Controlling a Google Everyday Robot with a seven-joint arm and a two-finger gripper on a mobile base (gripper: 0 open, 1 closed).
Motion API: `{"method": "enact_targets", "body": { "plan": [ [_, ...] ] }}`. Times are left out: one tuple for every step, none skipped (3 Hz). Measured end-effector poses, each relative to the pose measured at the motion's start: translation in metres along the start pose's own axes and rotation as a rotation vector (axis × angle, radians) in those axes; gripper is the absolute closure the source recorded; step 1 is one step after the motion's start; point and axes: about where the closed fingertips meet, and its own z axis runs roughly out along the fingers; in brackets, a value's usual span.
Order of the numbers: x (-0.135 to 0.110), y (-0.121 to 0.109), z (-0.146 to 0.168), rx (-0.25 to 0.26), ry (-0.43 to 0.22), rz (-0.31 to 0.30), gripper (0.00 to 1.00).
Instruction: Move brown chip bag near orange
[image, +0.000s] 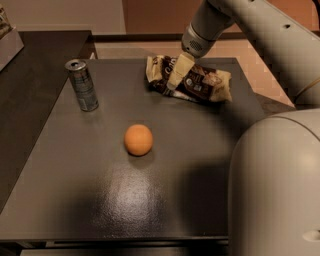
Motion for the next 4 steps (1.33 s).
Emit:
{"method": "enact_targets", "body": {
  "plan": [
    [-0.001, 0.002, 0.012, -0.014, 0.031, 0.002, 0.18],
    [0.0, 0.004, 0.016, -0.019, 0.047, 0.001, 0.41],
    [0.002, 0.007, 0.012, -0.014, 0.053, -0.004, 0.64],
    [0.009, 0.011, 0.0, -0.005, 0.059, 0.009, 0.87]
  ]
}}
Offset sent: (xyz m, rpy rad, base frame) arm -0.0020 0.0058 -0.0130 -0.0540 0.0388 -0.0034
